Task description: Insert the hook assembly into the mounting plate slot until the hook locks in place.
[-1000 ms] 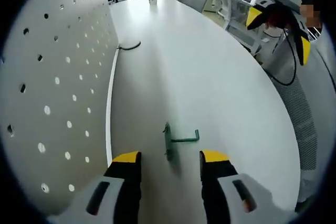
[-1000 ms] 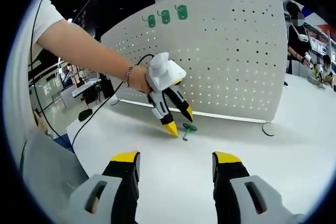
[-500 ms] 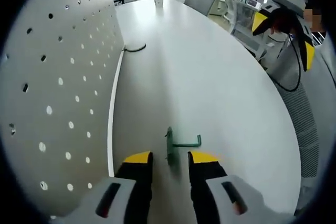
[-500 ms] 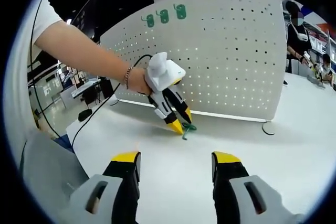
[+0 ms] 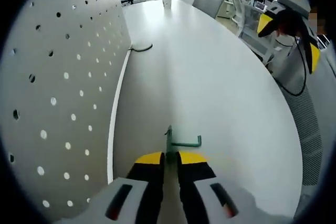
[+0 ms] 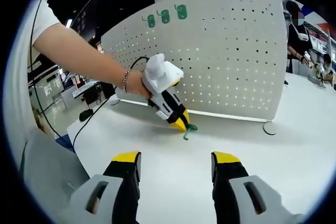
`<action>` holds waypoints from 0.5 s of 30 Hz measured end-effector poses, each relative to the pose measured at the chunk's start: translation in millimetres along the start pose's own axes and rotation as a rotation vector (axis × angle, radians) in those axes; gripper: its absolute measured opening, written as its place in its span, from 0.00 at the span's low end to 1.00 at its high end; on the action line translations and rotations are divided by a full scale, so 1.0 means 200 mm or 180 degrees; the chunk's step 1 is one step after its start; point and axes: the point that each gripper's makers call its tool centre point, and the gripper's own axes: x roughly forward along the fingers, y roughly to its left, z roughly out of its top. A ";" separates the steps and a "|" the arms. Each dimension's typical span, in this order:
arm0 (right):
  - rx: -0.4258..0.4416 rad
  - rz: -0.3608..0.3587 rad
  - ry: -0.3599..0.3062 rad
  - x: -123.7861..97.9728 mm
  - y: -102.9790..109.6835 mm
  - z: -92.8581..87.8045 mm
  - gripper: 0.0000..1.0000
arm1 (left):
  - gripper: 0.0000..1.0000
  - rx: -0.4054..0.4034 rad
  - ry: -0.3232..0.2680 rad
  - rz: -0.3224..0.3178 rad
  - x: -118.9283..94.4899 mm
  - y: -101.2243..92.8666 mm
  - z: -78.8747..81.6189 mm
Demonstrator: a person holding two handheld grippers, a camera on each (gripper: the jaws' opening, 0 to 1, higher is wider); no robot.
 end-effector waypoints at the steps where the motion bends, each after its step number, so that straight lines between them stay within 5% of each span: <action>1: 0.0005 -0.0003 -0.0006 0.00 0.00 0.00 0.52 | 0.09 -0.0004 0.0004 0.0010 0.00 0.00 0.00; 15: 0.0027 0.0007 -0.0032 0.00 0.00 0.01 0.52 | 0.04 0.0085 0.0023 0.0086 -0.01 0.01 0.00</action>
